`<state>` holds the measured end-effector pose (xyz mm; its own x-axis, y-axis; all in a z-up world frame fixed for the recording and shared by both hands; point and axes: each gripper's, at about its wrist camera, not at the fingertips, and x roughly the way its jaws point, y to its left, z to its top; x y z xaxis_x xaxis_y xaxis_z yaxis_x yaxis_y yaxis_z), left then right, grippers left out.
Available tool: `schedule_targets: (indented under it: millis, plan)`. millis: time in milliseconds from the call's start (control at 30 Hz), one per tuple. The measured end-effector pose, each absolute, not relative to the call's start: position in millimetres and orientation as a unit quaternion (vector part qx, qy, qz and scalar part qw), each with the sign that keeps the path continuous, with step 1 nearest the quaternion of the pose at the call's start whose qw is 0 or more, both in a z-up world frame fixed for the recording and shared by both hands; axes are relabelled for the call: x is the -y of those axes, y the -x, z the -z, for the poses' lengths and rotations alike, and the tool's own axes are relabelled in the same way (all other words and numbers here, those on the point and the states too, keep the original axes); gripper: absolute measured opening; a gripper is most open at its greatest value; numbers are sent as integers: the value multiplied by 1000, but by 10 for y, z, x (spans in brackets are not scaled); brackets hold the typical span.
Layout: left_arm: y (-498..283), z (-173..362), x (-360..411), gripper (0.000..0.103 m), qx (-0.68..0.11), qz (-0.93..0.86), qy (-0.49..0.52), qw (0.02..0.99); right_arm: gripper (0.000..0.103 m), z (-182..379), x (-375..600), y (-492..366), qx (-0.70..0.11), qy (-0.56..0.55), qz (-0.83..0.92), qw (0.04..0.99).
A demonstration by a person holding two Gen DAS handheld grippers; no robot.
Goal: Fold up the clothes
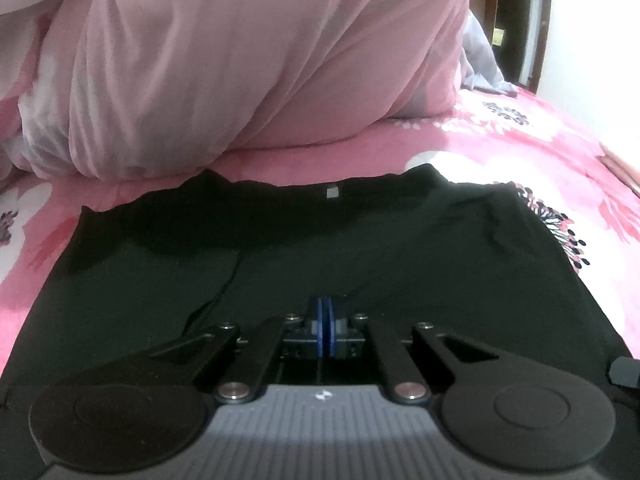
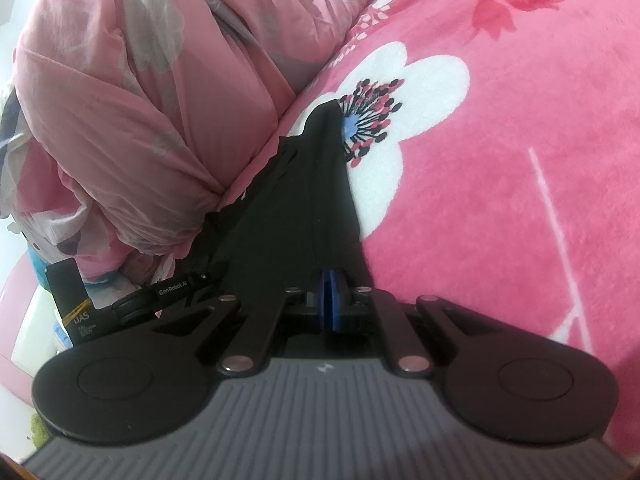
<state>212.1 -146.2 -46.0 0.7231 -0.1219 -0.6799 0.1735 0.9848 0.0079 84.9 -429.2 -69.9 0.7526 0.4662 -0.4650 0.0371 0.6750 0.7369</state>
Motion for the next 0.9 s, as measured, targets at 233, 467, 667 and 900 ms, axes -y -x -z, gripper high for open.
schedule_targets:
  millis: [233,467,667,900]
  plan:
    - [-2067,380,1369,14,-348,58,-40,935,1,701,4286,-843,-327,-382,-124,855]
    - [-2004,-25,1472,16,-295,108,-44,948,1,711,4297,-850,-326,-382,-126,856]
    - [-2198,110,2129,16,-344,264,-47,900,1,711,4306,-858,-326,-378,-129,857]
    - [-2479,497,2088,5,-377,252,-26,891,1,717,4307,-855,-326,-379,-131,856]
